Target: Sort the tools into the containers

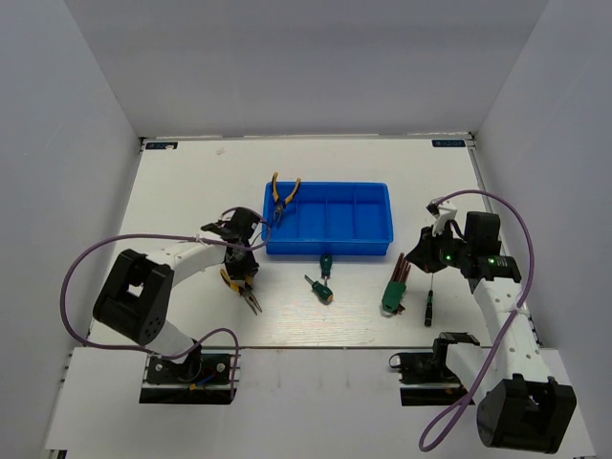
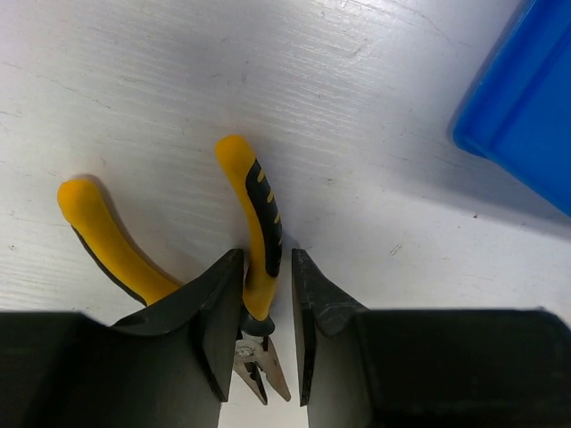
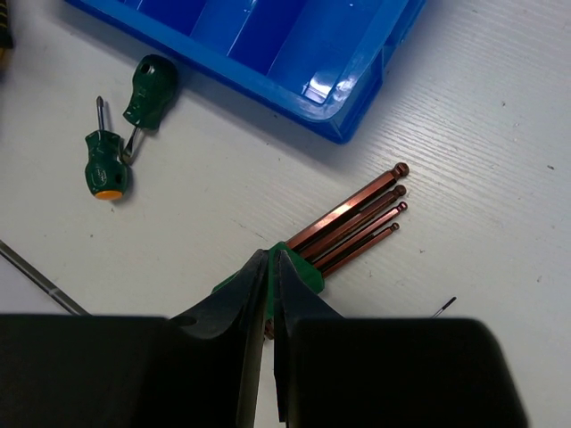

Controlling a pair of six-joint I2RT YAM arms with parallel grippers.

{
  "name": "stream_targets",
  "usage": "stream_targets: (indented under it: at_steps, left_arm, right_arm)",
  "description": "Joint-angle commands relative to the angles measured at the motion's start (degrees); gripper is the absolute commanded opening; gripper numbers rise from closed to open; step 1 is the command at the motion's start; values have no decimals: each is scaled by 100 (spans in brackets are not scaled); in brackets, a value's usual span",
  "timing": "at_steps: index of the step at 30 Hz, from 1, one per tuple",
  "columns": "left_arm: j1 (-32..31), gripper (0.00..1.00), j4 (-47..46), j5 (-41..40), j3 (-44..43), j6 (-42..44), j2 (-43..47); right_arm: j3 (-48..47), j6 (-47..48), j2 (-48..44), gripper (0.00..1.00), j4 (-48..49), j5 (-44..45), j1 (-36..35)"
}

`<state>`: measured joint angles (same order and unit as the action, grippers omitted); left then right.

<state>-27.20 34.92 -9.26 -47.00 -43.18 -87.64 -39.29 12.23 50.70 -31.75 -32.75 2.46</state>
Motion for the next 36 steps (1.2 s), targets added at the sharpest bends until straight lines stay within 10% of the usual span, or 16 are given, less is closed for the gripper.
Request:
stream_targets:
  at_steps: [1,6,12,17,20,22,27,32,36]
  left_arm:
    - [-31,39,340,-173,235,-68,-17]
    - [-84,39,551,-296,235,-199,-17]
    - [-84,3,666,-296,340,-200,-17]
    - [-84,0,980,-463,-10,-200,394]
    - [-84,0,1472,-788,-633,-33,790]
    - [-84,0,1684,-867,-1230,186,1212]
    - [-84,0,1469,-658,-2224,1020,1714]
    - [-84,0,-9,282,-2680,2442,1110]
    - [-136,0,-713,30,-3384,3181,143]
  right_arm:
    - [-246,8,-121,12,-60,-47,0]
    - [-237,-10,-157,12,-60,-56,0]
    - [-237,-10,-209,12,-60,-65,0]
    - [-220,-19,-227,12,-77,-82,-9]
    - [-220,-19,-209,68,-51,-56,0]
    - [-220,-19,-209,68,-60,-56,-8]
    - [-194,-1,-174,0,-60,-222,-17]
    - [-176,25,-130,0,-33,-276,-17]
    - [-167,69,-139,39,-33,-214,-8]
